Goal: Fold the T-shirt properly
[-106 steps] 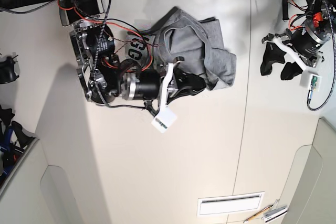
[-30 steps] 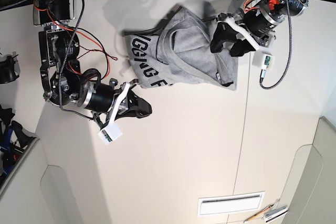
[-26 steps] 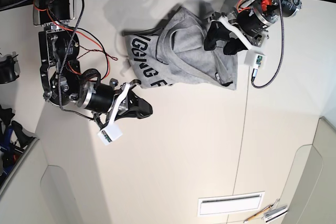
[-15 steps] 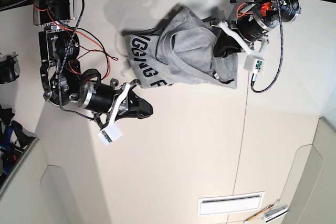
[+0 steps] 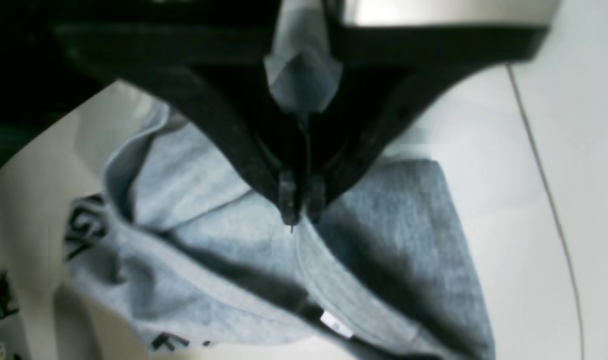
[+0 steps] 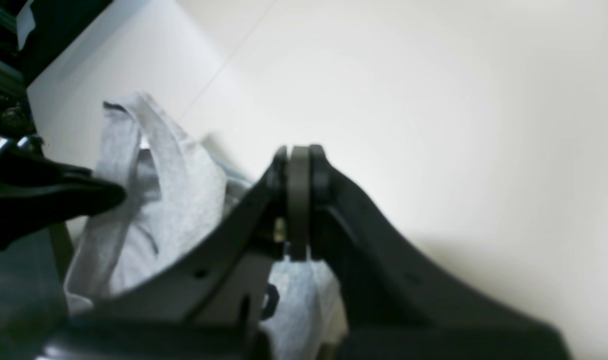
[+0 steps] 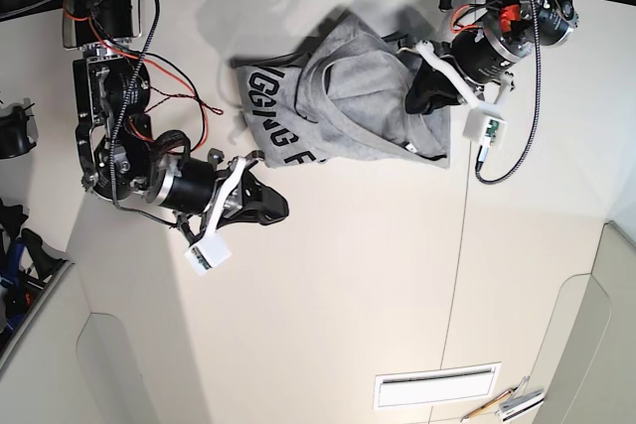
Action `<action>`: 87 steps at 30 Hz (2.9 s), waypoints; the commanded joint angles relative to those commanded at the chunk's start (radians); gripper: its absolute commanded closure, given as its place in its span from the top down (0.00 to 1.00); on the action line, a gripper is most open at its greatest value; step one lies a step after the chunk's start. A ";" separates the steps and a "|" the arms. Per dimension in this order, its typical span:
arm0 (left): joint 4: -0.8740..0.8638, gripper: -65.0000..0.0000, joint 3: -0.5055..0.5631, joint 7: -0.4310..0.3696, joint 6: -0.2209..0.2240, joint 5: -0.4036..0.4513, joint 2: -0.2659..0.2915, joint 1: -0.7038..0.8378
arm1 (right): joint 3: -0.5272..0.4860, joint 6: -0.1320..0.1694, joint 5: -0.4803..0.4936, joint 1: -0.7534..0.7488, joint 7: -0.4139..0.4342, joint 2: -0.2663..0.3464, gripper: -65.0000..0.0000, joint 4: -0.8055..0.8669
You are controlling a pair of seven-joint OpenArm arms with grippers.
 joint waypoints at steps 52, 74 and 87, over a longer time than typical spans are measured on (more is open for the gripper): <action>0.091 0.00 -0.103 0.111 -0.053 -0.113 -0.332 0.002 | -0.122 0.012 -0.157 -0.136 0.099 -0.109 0.00 -0.318; 0.091 0.44 -0.104 0.182 -0.072 -0.443 -0.431 0.064 | -0.122 0.012 -0.073 -0.128 0.039 -0.045 0.00 -0.032; 0.090 0.65 -0.104 0.177 -0.072 -0.478 -0.426 0.264 | -0.352 0.020 0.087 -0.128 -0.124 0.140 0.12 0.180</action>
